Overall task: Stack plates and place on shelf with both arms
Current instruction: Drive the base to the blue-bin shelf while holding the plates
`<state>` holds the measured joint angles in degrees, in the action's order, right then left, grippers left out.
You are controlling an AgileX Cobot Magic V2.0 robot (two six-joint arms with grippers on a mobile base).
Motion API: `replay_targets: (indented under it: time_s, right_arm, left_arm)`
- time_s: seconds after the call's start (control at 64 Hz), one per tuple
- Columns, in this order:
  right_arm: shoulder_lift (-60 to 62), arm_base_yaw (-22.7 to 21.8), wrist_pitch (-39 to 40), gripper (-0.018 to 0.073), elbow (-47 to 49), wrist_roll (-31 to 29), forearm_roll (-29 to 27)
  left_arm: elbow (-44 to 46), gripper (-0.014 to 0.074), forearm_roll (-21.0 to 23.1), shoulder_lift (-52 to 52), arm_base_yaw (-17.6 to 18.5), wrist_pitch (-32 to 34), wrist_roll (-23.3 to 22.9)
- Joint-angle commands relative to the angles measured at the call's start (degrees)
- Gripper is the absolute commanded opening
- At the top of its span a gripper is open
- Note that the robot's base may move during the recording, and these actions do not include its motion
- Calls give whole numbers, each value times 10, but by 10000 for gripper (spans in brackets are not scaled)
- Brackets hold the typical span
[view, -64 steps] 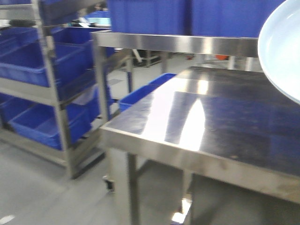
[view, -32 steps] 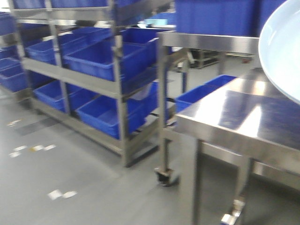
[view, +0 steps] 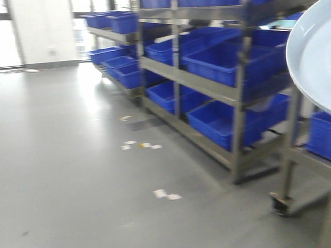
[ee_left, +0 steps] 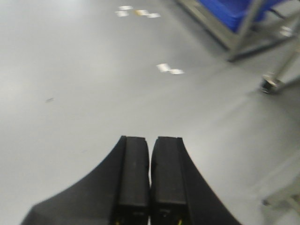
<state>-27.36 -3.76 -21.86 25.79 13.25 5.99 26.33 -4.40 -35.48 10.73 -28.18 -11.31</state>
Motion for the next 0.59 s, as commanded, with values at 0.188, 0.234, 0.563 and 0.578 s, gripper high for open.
replay_targets:
  time_s: [0.188,0.234,0.563,0.578]
  right_arm:
    - [0,-3,55,57,16,-1,4]
    - [0,-3,55,57,16,-1,4]
    - [0,-3,55,57,16,-1,4]
    - [0,-3,55,57,16,-1,4]
  left_arm:
    - [17,97,-1,1,0,42,-5]
    - [17,97,-1,1,0,42,-5]
    - [17,97,-1,1,0,34,-5]
    - [17,97,-1,1,0,34,-5]
